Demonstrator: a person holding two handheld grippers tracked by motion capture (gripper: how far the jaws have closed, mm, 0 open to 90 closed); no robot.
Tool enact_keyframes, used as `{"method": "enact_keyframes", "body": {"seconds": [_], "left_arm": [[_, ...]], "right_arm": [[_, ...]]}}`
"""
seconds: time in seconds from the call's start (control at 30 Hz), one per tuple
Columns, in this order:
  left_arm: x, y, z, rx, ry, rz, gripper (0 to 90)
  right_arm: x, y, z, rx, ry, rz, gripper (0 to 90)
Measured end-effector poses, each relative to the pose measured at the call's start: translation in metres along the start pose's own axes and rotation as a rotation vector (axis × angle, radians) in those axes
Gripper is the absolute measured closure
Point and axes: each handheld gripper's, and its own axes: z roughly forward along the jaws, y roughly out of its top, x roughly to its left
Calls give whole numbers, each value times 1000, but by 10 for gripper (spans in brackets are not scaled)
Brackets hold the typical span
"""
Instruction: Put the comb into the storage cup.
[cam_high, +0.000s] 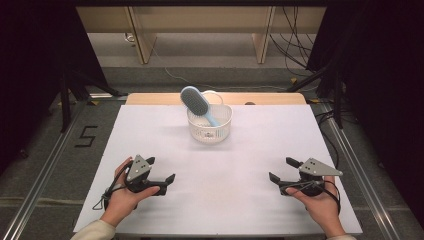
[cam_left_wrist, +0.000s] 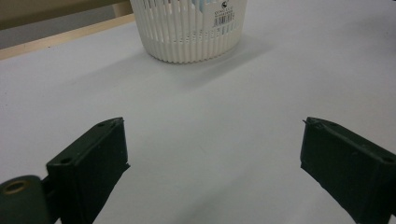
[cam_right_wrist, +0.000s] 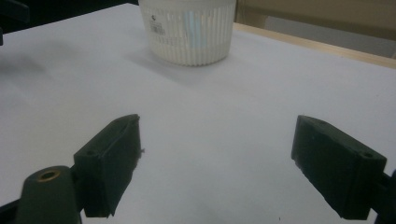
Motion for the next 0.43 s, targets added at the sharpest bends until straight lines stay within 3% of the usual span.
{"method": "enact_keyframes", "body": {"seconds": [0.43], "left_arm": [[-1, 0, 1, 0, -3, -2, 70]], "right_arm": [[-1, -1, 2, -10, 9, -2, 175]]}}
